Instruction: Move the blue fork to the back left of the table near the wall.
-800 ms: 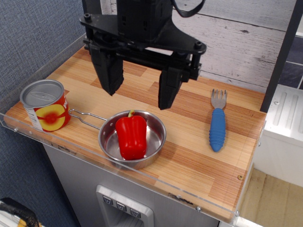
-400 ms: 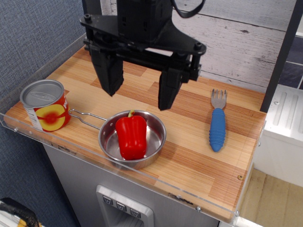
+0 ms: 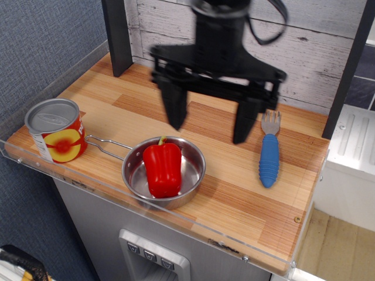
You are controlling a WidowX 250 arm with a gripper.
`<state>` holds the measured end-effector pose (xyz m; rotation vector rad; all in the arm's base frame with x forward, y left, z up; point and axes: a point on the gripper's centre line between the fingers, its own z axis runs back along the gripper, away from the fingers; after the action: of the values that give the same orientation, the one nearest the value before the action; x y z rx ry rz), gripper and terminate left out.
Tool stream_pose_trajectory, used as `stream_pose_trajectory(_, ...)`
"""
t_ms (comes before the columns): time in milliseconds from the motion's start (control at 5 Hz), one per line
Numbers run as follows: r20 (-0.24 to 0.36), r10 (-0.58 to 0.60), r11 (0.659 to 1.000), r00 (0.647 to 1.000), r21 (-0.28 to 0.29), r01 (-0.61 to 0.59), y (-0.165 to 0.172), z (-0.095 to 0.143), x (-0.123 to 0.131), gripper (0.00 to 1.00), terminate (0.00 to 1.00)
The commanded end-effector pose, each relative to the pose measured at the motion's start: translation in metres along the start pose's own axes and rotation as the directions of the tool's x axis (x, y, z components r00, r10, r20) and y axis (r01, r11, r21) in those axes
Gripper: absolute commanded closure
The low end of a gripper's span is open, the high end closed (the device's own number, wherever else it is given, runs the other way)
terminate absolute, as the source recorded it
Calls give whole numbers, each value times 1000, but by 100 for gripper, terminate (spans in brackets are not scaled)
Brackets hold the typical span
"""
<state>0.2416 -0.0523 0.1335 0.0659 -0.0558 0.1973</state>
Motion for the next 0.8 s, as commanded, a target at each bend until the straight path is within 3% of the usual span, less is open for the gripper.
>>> stream_pose_trajectory(0,111,-2,999,994,-32,5,-21,-25,59,0,0)
stream_pose_trajectory(200,98,17,1000,995,20,-19,-29,-46,78,0,0)
stream_pose_trajectory(400,112,17,1000,994,-25,-14,-38,-55,90,0,0)
stream_pose_trajectory(600,128,18,999,992,-32,-14,-48,-64,98,0,0)
